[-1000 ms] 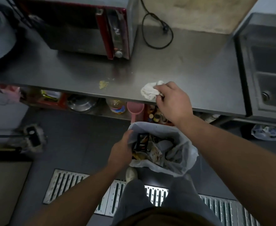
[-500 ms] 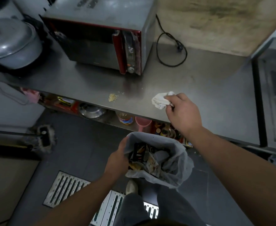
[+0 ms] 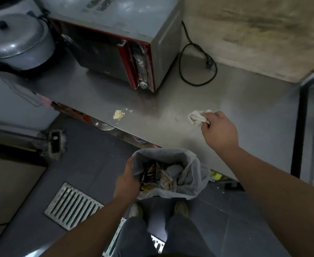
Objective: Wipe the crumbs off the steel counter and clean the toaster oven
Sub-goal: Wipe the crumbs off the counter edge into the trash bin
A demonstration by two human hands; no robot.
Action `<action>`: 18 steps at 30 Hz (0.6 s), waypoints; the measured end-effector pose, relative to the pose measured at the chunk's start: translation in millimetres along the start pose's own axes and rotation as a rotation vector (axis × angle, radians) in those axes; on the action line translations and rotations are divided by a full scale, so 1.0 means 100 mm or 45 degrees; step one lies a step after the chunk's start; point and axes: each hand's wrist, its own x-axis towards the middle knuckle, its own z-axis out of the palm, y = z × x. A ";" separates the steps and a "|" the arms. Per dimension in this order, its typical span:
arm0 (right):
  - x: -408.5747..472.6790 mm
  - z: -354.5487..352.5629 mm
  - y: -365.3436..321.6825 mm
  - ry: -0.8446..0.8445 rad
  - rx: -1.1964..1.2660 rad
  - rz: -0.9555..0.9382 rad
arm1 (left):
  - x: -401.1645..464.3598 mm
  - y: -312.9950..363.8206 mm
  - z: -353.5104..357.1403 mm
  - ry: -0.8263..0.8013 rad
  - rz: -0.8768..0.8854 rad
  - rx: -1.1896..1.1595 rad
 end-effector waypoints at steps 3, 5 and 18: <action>0.16 0.14 0.00 -0.027 -0.004 0.003 | 0.08 0.03 -0.04 0.024 -0.023 -0.004; 0.24 0.25 -0.06 -0.044 0.006 -0.006 | 0.16 -0.03 -0.08 0.036 -0.032 0.007; 0.80 1.16 -0.49 -0.173 -0.125 0.190 | 1.35 -0.88 -0.45 -0.056 -0.029 0.193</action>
